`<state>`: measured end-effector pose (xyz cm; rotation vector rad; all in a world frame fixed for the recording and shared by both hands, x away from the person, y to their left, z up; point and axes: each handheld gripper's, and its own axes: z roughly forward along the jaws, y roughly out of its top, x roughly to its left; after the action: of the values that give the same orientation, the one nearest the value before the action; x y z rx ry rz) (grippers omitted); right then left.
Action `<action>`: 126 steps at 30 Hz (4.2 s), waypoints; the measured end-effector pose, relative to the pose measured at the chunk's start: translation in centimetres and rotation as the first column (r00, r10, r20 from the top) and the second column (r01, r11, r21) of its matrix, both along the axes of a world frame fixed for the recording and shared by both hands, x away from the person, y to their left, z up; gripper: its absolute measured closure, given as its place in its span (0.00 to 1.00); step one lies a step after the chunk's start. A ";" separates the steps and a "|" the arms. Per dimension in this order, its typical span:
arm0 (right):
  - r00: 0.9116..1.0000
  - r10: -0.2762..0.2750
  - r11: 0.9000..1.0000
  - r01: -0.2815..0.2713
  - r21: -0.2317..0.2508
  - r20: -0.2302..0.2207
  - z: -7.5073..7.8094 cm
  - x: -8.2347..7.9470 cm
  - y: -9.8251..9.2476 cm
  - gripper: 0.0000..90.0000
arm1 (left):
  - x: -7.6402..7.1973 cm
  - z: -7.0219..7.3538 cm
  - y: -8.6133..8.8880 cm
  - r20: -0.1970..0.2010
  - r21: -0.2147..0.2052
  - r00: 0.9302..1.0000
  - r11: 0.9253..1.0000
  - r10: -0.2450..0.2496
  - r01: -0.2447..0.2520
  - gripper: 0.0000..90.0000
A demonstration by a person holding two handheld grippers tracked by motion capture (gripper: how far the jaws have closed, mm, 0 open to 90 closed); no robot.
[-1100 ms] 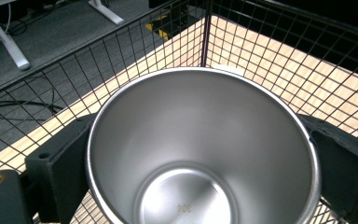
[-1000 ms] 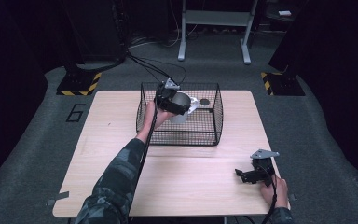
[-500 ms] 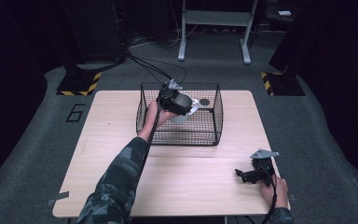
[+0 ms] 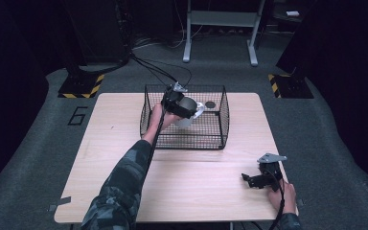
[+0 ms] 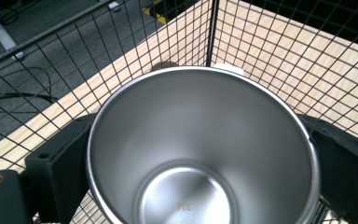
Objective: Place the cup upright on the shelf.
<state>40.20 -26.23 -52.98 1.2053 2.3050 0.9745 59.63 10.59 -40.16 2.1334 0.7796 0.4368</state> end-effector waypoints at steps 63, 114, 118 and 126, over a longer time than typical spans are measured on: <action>1.000 -0.002 1.000 0.002 0.002 -0.003 0.0 0.0 0.0 0.00 | 0.4 -2.9 0.7 -0.157 0.097 0.987 0.993 -0.045 0.061 0.07; 1.000 -0.002 1.000 0.002 0.003 -0.003 0.0 0.0 0.0 0.00 | -9.2 5.2 5.2 -0.002 -0.054 0.999 0.997 -0.050 0.050 0.00; 1.000 -0.003 1.000 0.003 0.003 -0.003 0.0 0.0 0.0 0.00 | -10.8 5.3 6.3 0.019 -0.054 0.999 0.997 -0.045 0.046 0.00; 1.000 -0.003 1.000 0.003 0.003 -0.003 0.0 0.0 0.0 0.00 | -14.0 4.4 9.0 0.027 -0.048 0.999 0.998 -0.031 0.032 0.00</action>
<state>40.18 -26.20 -52.99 1.2117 2.3047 0.9763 45.67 19.58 -35.71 2.0884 0.7336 0.4237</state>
